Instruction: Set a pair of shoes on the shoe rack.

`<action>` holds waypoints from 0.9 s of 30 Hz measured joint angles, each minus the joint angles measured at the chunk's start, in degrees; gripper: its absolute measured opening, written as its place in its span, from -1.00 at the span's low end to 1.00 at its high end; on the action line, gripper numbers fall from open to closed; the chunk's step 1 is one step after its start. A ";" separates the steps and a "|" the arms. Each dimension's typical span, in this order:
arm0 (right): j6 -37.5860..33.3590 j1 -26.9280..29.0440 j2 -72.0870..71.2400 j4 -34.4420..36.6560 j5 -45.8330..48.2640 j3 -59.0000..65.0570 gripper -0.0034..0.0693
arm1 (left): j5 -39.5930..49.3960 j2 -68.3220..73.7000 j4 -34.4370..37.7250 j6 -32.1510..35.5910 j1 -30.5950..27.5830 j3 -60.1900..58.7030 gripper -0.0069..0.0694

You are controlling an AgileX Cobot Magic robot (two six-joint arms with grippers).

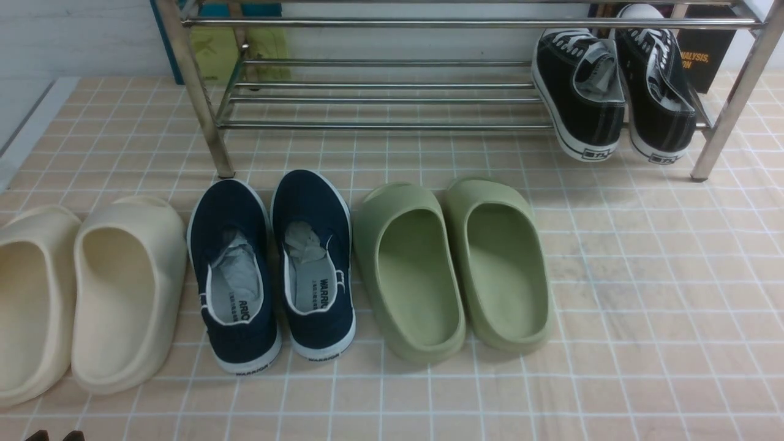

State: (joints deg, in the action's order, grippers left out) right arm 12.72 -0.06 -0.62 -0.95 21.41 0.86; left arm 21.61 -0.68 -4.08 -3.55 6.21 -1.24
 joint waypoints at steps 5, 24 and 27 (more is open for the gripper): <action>0.00 0.00 0.00 0.00 0.00 0.00 -0.82 | 0.00 0.00 0.00 0.00 0.00 0.00 -0.19; 0.00 0.00 0.00 0.00 0.00 0.00 -0.77 | 0.05 0.00 -2.13 0.00 0.00 0.00 -0.19; 0.00 0.00 0.00 0.00 0.00 0.00 -0.75 | 0.05 0.00 -2.19 0.00 0.00 0.00 -0.19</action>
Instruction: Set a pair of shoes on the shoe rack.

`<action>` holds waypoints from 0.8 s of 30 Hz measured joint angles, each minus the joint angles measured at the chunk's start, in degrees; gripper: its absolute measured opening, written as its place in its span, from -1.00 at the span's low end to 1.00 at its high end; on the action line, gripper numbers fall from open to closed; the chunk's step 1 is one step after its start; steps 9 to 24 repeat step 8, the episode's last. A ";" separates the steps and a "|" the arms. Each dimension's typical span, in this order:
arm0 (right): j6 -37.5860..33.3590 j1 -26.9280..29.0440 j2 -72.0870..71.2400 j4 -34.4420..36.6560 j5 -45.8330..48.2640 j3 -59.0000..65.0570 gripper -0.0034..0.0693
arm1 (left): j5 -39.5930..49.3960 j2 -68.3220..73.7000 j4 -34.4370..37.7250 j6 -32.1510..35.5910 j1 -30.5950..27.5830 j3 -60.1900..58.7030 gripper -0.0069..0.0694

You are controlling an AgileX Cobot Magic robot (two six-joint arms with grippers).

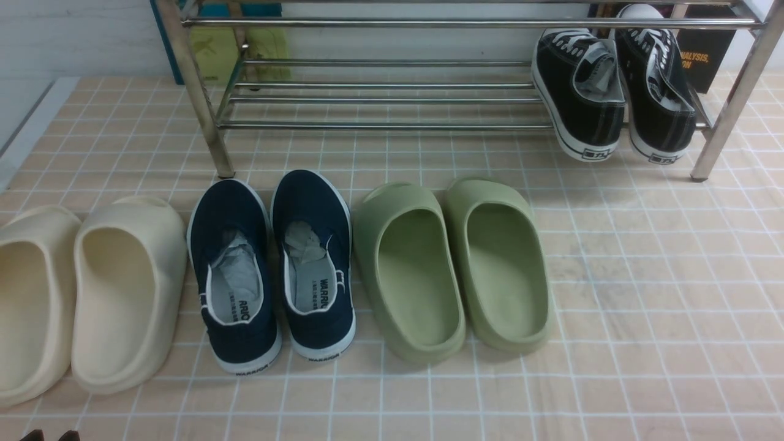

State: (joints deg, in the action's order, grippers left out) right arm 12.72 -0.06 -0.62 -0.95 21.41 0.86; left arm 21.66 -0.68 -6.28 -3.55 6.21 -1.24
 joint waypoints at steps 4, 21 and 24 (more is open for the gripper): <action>0.00 0.00 0.00 -0.04 0.05 0.00 -0.74 | 0.00 0.00 0.00 0.00 0.00 0.00 -0.19; 0.00 0.00 0.00 -0.04 0.10 -0.03 -0.72 | 0.00 0.00 -0.11 0.00 0.00 0.00 -0.19; 0.00 0.00 0.00 -0.04 0.10 -0.03 -0.72 | 0.00 0.00 -0.11 0.00 0.00 0.00 -0.19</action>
